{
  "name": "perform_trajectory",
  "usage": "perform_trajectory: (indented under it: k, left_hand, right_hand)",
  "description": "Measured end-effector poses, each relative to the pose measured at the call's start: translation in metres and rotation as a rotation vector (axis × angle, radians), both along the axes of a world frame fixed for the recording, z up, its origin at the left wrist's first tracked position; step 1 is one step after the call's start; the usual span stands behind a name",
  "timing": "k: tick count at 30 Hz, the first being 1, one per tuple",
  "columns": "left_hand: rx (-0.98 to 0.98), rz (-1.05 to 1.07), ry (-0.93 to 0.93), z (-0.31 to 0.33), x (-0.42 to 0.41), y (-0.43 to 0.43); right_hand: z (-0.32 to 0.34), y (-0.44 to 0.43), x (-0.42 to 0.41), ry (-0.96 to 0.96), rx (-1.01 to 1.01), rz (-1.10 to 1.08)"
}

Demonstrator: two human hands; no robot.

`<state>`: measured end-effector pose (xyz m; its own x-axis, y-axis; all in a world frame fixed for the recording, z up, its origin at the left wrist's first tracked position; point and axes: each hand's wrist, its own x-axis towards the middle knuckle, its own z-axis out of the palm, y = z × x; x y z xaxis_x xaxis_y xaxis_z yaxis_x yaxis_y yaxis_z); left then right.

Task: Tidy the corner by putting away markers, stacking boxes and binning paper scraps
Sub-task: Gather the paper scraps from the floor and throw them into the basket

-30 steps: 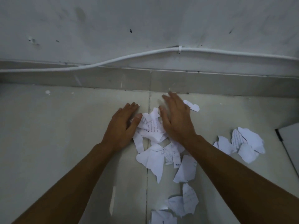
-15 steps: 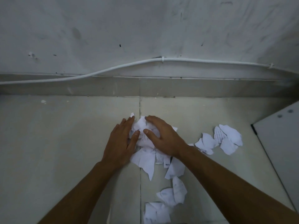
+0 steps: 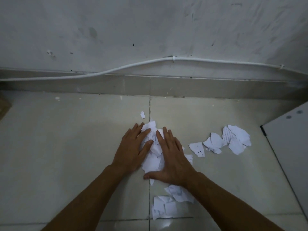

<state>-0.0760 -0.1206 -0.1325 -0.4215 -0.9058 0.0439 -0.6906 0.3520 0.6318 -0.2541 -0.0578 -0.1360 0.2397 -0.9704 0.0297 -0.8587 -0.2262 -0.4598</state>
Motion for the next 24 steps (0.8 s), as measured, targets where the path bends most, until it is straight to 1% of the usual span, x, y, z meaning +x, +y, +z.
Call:
perform_trajectory:
  k: [2,5,10,12,14,16,17,21,24]
  left_hand:
    - [-0.007,-0.014,0.000,0.001,0.000,0.003]
    - [-0.057,-0.038,0.033,0.000,0.001,0.008]
    - [-0.119,-0.017,0.102,0.002,0.004,0.010]
    - [-0.130,-0.003,0.129,0.002,0.004,0.010]
    - [-0.130,0.010,0.199,0.002,0.005,0.009]
    - [-0.123,0.047,0.278,0.001,0.004,0.007]
    - [-0.116,0.068,0.301,0.001,0.003,0.007]
    - [-0.074,0.159,0.361,-0.006,0.002,0.010]
    - [-0.028,0.198,0.430,-0.011,0.001,0.012]
  right_hand:
    - [-0.006,-0.003,0.009,0.066,-0.053,-0.041]
    - [-0.004,-0.021,0.020,0.067,-0.039,-0.083]
    - [0.004,-0.059,0.022,0.006,-0.048,0.028]
    - [0.007,-0.076,0.021,0.011,-0.036,0.117]
    - [0.006,-0.090,0.020,0.041,-0.067,0.222]
    - [0.000,-0.097,0.020,0.050,-0.129,0.278]
    - [-0.003,-0.098,0.020,0.022,-0.152,0.282]
    - [-0.009,-0.097,0.024,-0.201,-0.195,0.254]
    - [-0.011,-0.092,0.027,-0.284,-0.266,0.251]
